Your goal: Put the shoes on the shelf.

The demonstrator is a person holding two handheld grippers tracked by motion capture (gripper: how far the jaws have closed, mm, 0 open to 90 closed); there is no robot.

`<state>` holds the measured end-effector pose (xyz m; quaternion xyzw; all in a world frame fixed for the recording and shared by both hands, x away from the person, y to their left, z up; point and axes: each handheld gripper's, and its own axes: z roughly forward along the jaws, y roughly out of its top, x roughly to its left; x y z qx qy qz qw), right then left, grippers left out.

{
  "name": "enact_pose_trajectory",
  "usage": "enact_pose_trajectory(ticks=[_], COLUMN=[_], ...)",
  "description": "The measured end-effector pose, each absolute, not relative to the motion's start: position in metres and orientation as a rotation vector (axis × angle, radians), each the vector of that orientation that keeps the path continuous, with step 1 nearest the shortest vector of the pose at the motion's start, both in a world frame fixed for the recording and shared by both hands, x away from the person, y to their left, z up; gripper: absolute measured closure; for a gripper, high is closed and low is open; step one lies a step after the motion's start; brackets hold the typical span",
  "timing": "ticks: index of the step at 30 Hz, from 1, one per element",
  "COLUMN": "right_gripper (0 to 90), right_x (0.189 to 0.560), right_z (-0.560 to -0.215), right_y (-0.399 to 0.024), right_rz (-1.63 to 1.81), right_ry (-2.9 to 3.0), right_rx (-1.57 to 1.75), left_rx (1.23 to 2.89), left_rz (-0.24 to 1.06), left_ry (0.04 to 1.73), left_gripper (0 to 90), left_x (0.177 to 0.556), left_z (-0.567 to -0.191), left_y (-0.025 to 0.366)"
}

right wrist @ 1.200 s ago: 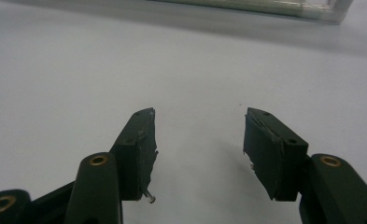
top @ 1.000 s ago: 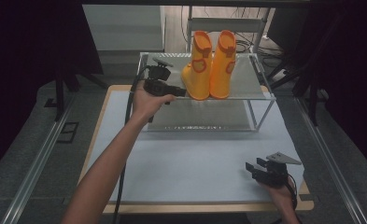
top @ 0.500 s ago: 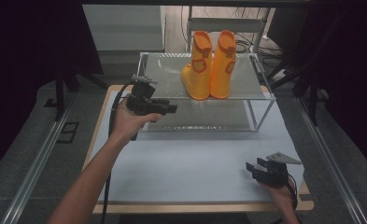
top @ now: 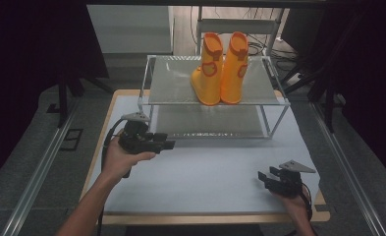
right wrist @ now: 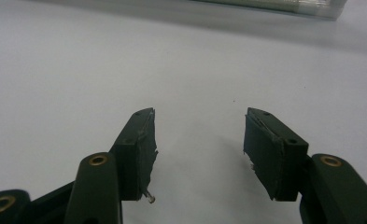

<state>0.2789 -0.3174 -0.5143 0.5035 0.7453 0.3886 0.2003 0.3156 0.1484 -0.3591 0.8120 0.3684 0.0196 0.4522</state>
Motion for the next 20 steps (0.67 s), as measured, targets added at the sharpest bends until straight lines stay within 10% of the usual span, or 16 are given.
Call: enact_pose_trajectory(ticks=[20], right_gripper=[43.1], right_x=[0.28], right_z=[-0.513], right_y=[-0.318], right_rz=[1.089], right_ry=[2.076], right_rx=[1.404], left_rx=[2.004], left_rz=[0.022], left_ry=[0.995], left_gripper=[50.9], left_x=[0.309], left_z=[-0.405], left_y=[0.161])
